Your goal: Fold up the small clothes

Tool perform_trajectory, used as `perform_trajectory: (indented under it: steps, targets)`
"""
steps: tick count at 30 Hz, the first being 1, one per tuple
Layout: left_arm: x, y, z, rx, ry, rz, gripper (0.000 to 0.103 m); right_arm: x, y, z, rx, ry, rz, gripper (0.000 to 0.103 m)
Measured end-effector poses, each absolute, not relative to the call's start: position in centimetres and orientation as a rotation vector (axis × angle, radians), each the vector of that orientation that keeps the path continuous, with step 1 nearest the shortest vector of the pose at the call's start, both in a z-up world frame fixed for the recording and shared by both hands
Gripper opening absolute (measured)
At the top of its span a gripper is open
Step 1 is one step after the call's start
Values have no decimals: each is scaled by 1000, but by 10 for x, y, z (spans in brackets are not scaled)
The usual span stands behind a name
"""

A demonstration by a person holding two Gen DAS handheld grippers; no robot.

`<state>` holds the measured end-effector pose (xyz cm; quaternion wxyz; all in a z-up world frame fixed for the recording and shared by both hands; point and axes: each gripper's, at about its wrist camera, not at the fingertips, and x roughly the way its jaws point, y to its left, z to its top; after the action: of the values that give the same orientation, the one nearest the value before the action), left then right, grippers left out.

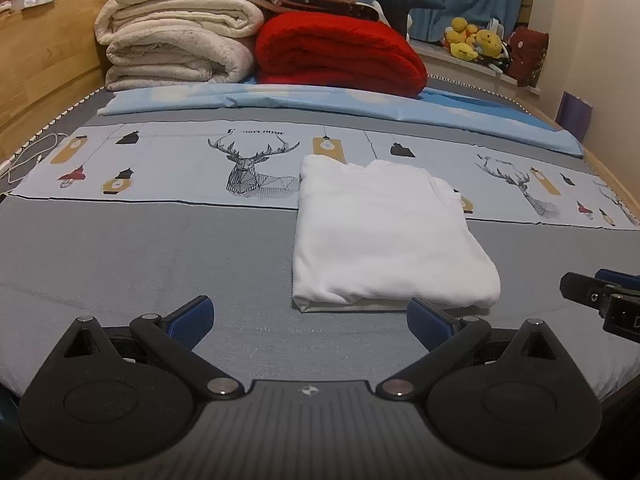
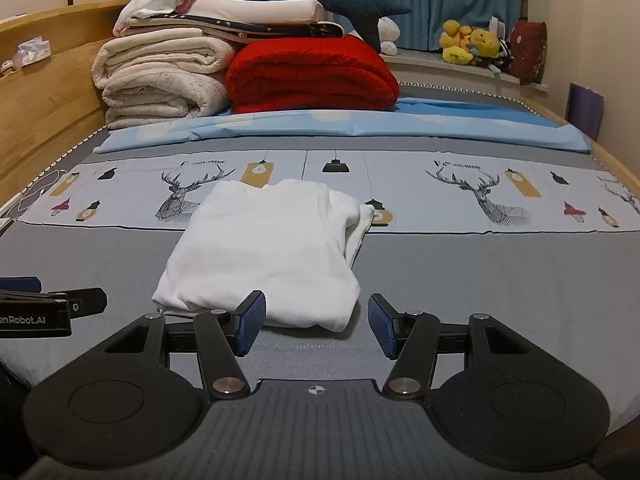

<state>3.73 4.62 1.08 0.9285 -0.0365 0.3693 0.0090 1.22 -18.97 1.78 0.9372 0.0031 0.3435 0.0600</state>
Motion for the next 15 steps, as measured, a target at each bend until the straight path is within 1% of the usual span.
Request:
perform_trajectory:
  steps: [15]
  targets:
    - [41,42,9,-65,757,-20,103,15,-188,15,-4,717,144,59]
